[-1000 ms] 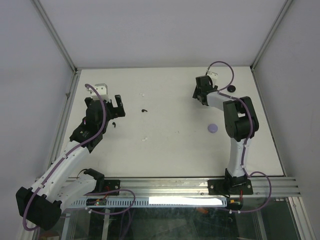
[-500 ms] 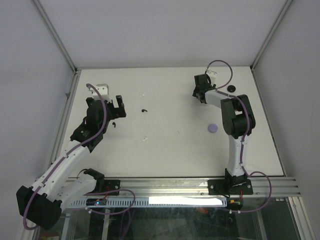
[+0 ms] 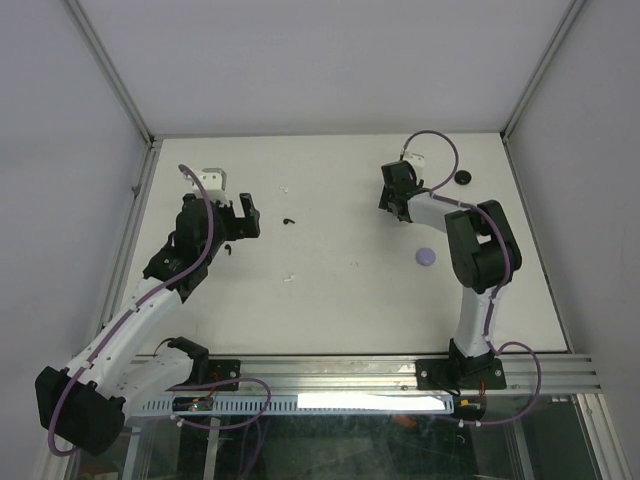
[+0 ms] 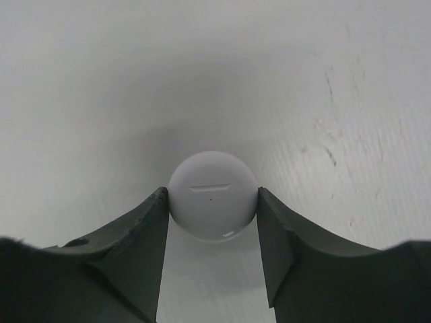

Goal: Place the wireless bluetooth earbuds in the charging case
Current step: Pick up the charging case at the center of the board.

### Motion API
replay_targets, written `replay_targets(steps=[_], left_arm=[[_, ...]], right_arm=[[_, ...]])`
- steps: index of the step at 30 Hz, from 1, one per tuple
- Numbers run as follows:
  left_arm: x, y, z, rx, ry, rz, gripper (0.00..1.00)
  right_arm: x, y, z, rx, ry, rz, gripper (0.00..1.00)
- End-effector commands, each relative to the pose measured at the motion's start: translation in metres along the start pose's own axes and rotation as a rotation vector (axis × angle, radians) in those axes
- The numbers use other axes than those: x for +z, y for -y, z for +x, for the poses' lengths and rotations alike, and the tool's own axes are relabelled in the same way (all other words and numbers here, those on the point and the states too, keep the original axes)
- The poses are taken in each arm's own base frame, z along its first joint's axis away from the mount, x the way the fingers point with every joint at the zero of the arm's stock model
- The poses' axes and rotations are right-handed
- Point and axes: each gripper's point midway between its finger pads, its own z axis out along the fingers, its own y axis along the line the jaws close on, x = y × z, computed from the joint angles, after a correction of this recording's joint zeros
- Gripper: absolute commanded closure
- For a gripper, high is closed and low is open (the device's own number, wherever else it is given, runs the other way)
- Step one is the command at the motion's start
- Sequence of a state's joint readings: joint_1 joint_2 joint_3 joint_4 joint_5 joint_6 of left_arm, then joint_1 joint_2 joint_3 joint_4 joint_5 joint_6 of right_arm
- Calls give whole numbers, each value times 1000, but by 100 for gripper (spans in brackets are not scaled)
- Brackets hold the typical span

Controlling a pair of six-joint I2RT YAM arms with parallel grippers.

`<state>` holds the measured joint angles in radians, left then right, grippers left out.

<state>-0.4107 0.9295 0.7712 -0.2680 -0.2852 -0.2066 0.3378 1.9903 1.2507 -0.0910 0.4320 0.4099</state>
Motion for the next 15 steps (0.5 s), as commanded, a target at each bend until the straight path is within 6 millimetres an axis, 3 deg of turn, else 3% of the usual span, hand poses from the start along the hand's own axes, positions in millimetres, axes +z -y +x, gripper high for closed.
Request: replay_targets(steps=[1,8,15], left_arm=[[-3,25,-15,-49,33,131,2],[-8,58,-11,-93,-40,296,1],[-32,96,-25,-195,-72,504,1]], right_arm=[[-52,-26,-22,-16,95,-111,56],[-111,-53,5,-66,114,-259,56],[-184,-89,18,-155,214,-420,56]])
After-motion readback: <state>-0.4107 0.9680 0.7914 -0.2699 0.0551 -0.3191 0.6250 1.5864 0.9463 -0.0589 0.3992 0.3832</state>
